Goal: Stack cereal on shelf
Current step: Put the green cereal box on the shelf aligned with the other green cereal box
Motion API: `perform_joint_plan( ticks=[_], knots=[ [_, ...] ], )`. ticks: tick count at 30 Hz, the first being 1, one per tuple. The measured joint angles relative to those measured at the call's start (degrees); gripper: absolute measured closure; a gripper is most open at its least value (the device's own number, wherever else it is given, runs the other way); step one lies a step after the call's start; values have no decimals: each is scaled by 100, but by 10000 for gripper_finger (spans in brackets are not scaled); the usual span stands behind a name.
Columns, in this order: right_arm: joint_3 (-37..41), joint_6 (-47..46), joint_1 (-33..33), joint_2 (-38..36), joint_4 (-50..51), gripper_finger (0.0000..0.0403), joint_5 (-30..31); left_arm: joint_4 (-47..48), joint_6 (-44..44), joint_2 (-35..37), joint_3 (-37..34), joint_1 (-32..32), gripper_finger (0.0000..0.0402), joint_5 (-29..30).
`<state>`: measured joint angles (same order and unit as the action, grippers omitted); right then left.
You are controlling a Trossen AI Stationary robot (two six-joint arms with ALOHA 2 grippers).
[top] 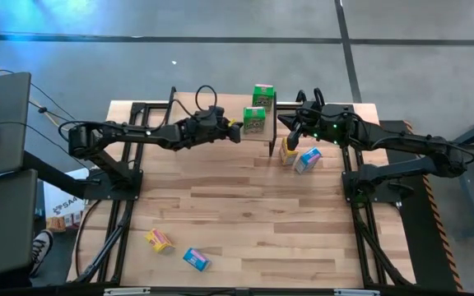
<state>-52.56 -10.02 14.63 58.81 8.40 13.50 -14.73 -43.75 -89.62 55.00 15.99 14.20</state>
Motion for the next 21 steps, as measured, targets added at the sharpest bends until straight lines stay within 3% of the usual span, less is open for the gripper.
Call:
perform_joint_plan(
  ticks=[21],
  knots=[
    [0,106,0,1,0,403,0,-375,-410,-310,0,-144,401,7]
  ],
)
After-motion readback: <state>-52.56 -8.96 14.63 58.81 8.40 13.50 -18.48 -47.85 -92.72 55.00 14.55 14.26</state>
